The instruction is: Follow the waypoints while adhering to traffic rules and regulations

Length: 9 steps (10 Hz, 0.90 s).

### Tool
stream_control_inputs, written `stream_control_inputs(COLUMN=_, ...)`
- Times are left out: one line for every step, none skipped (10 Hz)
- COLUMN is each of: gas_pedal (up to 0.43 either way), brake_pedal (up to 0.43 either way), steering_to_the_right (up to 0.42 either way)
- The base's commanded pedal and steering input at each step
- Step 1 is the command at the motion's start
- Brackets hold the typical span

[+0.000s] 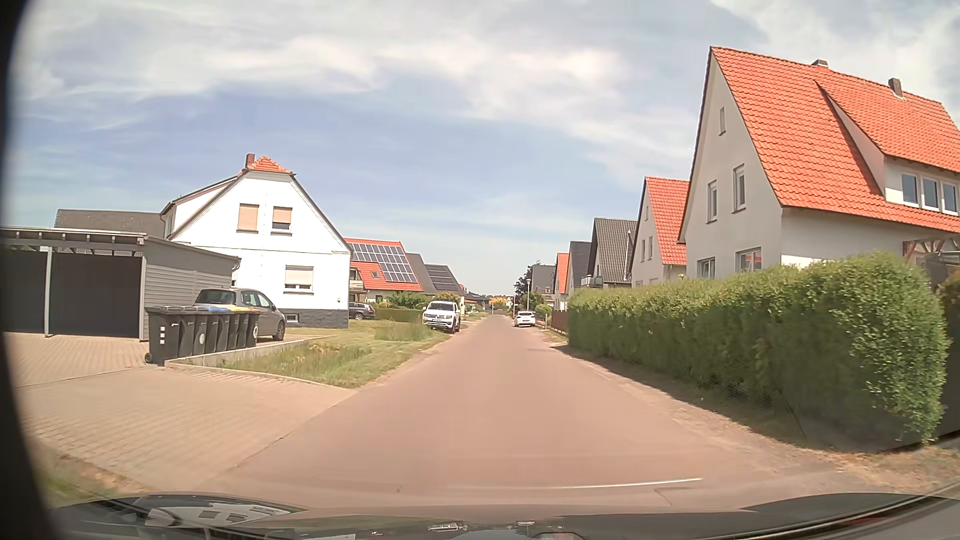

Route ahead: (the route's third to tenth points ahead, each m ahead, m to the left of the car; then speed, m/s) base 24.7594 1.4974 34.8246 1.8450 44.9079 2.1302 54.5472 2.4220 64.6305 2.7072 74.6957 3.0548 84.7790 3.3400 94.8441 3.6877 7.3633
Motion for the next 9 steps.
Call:
stream_control_inputs(gas_pedal=0.118, brake_pedal=0.0, steering_to_the_right=0.003)
stream_control_inputs(gas_pedal=0.118, brake_pedal=0.0, steering_to_the_right=0.0)
stream_control_inputs(gas_pedal=0.118, brake_pedal=0.0, steering_to_the_right=0.0)
stream_control_inputs(gas_pedal=0.118, brake_pedal=0.0, steering_to_the_right=-0.001)
stream_control_inputs(gas_pedal=0.118, brake_pedal=0.0, steering_to_the_right=-0.001)
stream_control_inputs(gas_pedal=0.118, brake_pedal=0.0, steering_to_the_right=-0.001)
stream_control_inputs(gas_pedal=0.118, brake_pedal=0.0, steering_to_the_right=-0.001)
stream_control_inputs(gas_pedal=0.118, brake_pedal=0.0, steering_to_the_right=-0.001)
stream_control_inputs(gas_pedal=0.118, brake_pedal=0.0, steering_to_the_right=-0.001)
